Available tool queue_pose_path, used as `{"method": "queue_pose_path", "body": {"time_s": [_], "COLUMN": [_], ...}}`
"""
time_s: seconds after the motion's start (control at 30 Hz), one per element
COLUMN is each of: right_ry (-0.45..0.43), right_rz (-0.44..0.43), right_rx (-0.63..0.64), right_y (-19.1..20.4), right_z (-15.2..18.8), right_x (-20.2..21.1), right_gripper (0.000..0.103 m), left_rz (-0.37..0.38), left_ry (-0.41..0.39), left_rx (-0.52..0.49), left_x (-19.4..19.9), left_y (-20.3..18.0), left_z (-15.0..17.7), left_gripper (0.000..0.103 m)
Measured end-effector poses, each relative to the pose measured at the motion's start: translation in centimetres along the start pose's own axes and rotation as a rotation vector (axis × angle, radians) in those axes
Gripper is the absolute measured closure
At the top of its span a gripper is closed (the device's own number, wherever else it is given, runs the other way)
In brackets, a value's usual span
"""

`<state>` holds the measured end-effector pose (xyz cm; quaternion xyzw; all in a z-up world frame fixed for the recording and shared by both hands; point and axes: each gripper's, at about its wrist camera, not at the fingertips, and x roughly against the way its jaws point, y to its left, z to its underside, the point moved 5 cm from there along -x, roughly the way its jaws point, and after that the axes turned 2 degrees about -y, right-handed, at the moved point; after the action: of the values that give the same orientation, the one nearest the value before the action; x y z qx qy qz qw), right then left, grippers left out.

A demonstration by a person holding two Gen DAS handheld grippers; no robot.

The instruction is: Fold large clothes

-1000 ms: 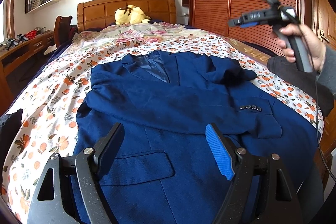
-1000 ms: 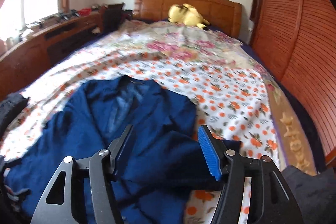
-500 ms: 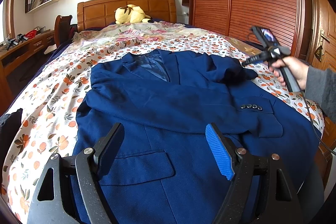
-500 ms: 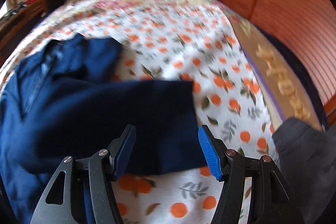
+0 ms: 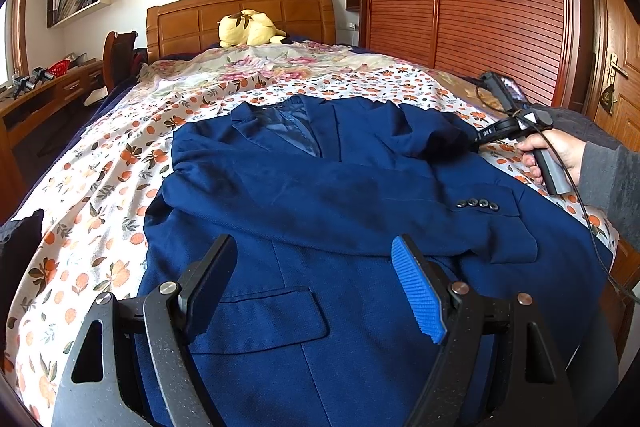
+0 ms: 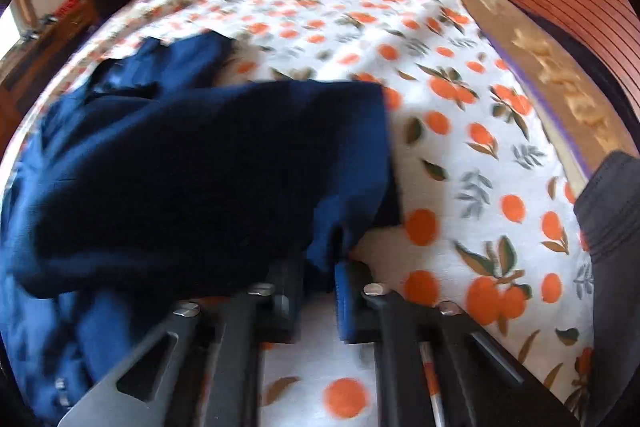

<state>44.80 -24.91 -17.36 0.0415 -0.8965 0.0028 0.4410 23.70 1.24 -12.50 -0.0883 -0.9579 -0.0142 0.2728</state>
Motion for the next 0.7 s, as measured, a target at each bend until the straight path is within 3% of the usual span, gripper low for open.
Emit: {"method": "queue_pose_path", "body": {"time_s": [0.17,0.43,0.7], "right_ry": [-0.165,-0.321,-0.419], "right_rz": [-0.017,-0.065,-0.198], "right_rx": [0.081,0.238,0.364], "right_y": [3.2,9.5,16.0], "right_z": [-2.1,-3.5,0.4], "right_x": [4.9,14.9,23.2], "right_gripper": [0.093,0.093,0.093], "left_rz": [-0.005,-0.002,-0.022], "left_ry": [0.001,-0.025,-0.055], "left_rx": [0.004,0.021,0.035], "left_x": [0.0,1.0,3.0], "left_y": [0.1,0.5,1.8], "left_z": [-0.1,-0.5,-0.4], "left_gripper": [0.023,0.023,0.023]}}
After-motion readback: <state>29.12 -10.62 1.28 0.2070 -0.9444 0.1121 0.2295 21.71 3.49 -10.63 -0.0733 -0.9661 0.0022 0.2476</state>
